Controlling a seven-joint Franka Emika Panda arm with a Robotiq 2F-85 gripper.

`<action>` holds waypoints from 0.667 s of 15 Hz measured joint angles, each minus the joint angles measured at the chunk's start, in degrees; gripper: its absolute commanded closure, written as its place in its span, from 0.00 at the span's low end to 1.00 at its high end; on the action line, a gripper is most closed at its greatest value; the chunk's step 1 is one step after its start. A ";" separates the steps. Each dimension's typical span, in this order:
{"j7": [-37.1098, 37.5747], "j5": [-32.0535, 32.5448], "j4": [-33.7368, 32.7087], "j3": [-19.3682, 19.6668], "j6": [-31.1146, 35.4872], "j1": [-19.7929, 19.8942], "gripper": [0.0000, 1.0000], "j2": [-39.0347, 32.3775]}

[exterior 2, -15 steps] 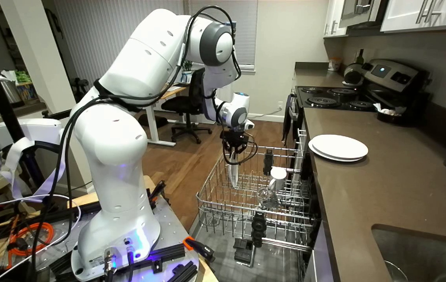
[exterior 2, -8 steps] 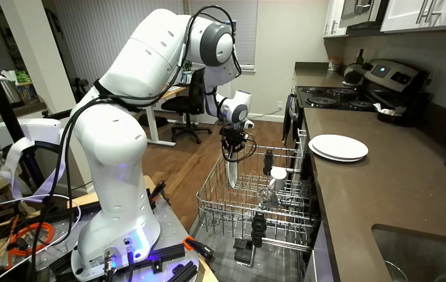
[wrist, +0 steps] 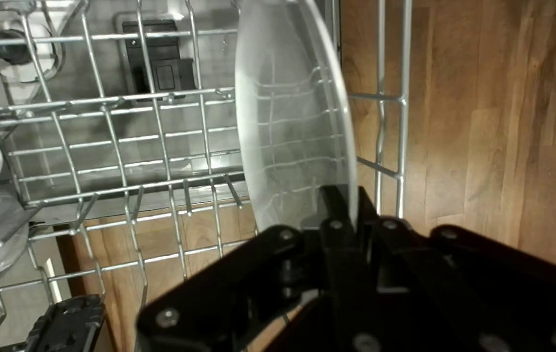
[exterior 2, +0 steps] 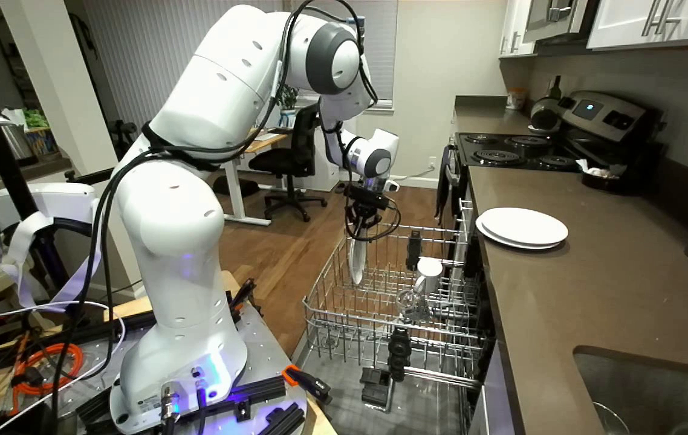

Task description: Remove the plate from the dishwasher and put it on the top of the white plate

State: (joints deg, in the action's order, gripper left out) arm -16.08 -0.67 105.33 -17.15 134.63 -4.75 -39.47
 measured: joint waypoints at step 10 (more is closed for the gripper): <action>0.00 -1.01 5.07 1.11 -1.65 -1.14 0.98 12.11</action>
State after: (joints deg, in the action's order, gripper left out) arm -16.08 -1.68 110.39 -16.04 132.98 -5.89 -27.36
